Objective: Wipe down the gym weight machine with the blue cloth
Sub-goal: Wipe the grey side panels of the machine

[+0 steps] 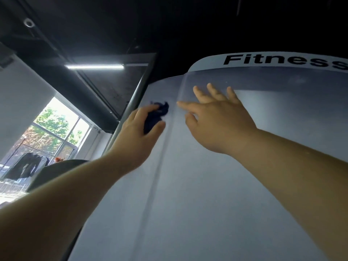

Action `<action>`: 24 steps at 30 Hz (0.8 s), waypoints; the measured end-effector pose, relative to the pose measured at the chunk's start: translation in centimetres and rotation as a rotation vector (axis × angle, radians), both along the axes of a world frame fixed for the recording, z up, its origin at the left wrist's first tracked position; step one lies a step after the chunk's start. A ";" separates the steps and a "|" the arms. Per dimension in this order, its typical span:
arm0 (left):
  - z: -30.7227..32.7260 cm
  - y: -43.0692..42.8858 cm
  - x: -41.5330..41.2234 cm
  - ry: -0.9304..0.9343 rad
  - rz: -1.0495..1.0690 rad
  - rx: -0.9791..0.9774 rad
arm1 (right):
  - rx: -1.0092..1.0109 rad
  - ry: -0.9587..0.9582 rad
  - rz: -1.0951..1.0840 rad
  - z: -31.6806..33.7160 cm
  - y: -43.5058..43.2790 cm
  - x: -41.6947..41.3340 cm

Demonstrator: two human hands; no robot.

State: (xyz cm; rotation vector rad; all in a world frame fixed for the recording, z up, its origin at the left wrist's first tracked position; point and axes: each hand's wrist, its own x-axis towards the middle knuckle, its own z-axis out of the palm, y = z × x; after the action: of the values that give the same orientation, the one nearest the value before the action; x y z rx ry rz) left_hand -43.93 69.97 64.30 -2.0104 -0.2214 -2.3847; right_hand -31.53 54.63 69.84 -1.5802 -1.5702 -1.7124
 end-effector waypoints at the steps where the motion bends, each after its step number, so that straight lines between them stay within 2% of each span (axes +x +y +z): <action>1: -2.4 0.1 -0.4 0.033 0.012 0.029 | -0.006 0.006 0.004 0.0 0.0 0.0; 4: -8.7 -0.4 -1.5 0.201 0.054 0.061 | -0.012 -0.007 -0.022 0.1 0.1 -0.2; 6: -8.4 -0.2 -2.1 0.261 0.038 0.027 | -0.013 -0.007 -0.033 0.1 0.1 -0.2; 11: 0.1 1.7 -1.9 0.019 -0.050 -0.118 | -0.008 0.001 -0.028 -0.1 -0.1 -0.1; 14: 0.7 2.0 -1.4 -0.061 -0.048 -0.174 | 0.002 0.010 -0.012 -0.2 0.0 0.0; 17: -2.5 2.1 -1.8 0.003 -0.069 -0.181 | 0.021 0.016 0.032 -0.4 0.1 0.0; 22: -15.3 0.1 -2.6 0.105 0.013 -0.101 | 0.051 0.023 0.144 -1.2 -0.1 -0.1; 24: -15.7 -0.4 -3.0 0.168 0.029 -0.104 | 0.040 0.022 0.172 -1.6 -0.3 0.0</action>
State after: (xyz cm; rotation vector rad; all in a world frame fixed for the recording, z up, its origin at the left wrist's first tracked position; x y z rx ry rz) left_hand -46.91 69.61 48.64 -2.2214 -0.3750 -2.2149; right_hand -31.55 54.36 68.22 -1.3966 -1.6004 -1.6191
